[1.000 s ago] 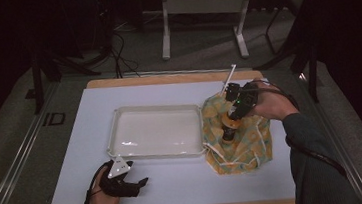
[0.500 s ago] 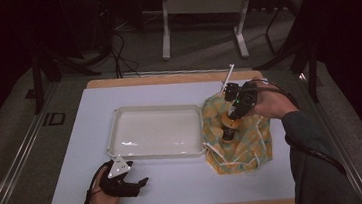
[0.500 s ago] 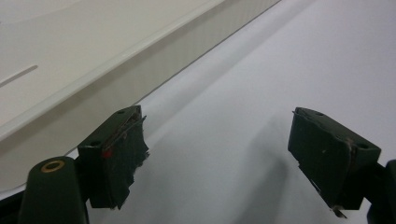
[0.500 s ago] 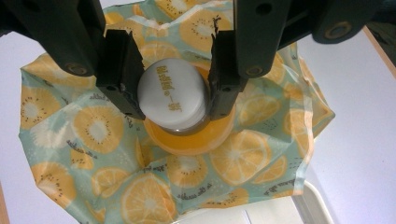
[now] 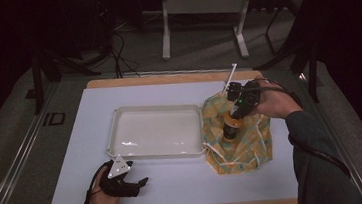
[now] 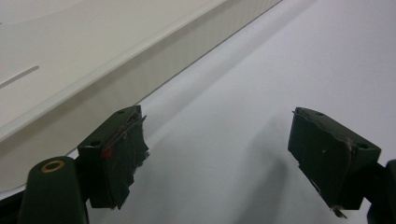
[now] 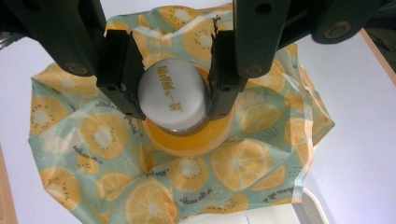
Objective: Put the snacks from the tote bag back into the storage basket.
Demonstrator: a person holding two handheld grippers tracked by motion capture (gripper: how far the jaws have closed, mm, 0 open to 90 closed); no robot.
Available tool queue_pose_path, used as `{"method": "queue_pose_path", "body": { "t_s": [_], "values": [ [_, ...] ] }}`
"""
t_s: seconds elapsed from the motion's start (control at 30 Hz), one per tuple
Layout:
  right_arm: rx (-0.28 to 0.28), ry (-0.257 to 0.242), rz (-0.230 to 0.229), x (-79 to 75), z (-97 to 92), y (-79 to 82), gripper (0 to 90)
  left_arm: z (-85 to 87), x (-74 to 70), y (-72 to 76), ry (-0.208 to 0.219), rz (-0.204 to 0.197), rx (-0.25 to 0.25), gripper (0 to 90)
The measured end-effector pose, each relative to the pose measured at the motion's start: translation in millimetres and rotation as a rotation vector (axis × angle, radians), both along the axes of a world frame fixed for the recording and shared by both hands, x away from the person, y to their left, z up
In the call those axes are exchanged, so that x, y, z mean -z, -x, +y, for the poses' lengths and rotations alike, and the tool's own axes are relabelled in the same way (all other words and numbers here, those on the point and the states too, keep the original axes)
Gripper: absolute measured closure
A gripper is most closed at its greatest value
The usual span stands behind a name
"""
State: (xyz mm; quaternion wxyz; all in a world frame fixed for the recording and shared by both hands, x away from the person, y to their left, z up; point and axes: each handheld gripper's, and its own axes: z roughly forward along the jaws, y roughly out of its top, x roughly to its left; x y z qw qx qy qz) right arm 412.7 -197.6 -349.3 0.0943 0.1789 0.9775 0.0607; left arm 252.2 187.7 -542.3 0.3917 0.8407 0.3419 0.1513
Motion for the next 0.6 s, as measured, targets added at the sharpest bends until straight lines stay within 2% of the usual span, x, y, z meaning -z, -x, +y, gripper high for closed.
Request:
{"method": "queue_pose_path", "body": {
  "t_s": [0.6],
  "values": [
    [0.017, -0.003, -0.043, -28.6, -7.9, 5.8, 58.7, -0.1, 0.0, -0.1, -0.003, 0.001, 0.002, 18.8]
  ]
}}
